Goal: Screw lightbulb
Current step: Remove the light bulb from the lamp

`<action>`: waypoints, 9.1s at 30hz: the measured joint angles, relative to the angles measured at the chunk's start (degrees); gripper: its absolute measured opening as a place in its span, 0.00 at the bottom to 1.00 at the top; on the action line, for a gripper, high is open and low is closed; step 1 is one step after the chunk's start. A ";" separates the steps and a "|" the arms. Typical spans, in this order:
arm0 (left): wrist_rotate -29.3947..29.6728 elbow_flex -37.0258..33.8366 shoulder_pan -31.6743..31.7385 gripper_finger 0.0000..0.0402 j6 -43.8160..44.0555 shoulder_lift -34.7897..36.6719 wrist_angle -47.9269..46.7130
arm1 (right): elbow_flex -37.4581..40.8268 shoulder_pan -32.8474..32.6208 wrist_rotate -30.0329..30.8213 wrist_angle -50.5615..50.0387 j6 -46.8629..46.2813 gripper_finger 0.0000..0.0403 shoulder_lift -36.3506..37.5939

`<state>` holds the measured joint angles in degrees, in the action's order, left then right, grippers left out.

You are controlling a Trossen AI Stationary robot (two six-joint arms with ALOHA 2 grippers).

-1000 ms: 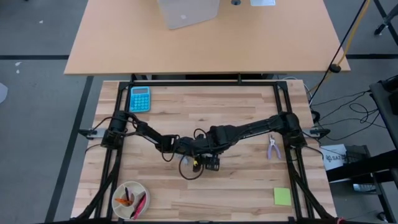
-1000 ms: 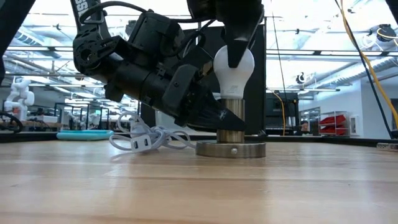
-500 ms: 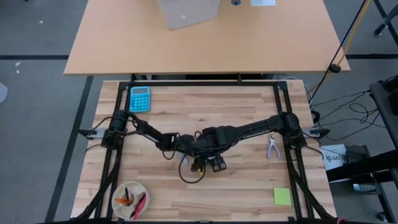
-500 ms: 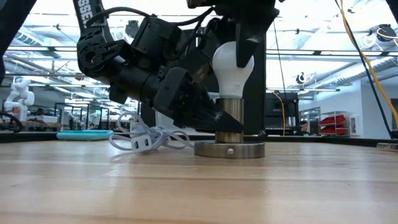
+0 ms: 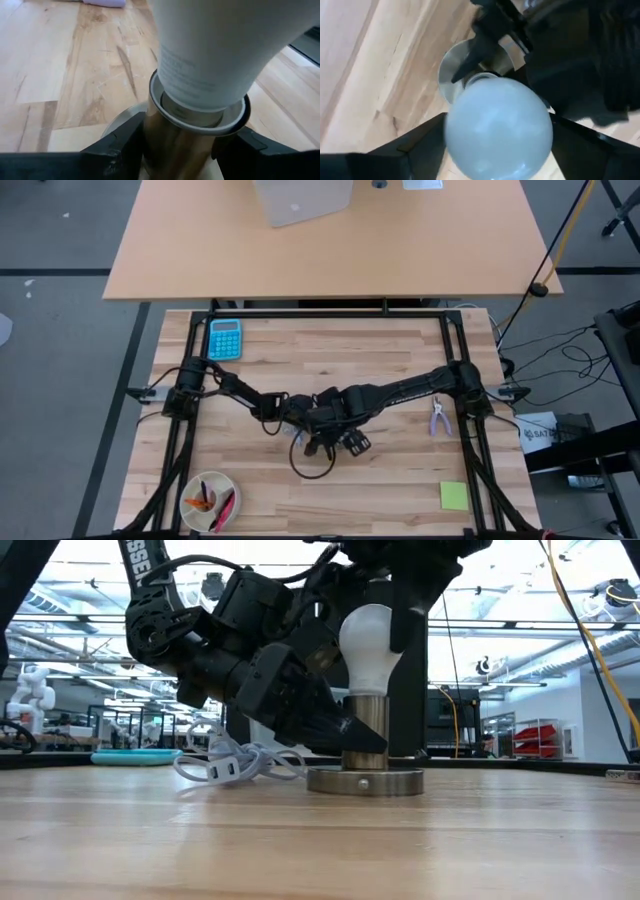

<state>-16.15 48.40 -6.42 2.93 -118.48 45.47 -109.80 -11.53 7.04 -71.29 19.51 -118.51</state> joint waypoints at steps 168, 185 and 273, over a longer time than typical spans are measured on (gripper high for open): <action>-5.38 0.04 -0.34 0.51 0.65 0.04 0.07 | -4.33 -2.64 2.36 -3.15 0.22 0.66 -1.82; -4.66 0.07 -0.59 0.51 0.18 -0.02 0.19 | -8.19 -3.30 6.19 -16.10 -26.18 0.66 -1.01; 22.65 0.17 -1.86 0.69 11.25 4.82 -1.27 | 76.53 -14.27 48.29 83.57 -70.85 0.70 13.41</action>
<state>6.50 48.58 -8.27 14.18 -113.66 44.21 -33.28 -25.80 55.33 12.28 -51.34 -105.10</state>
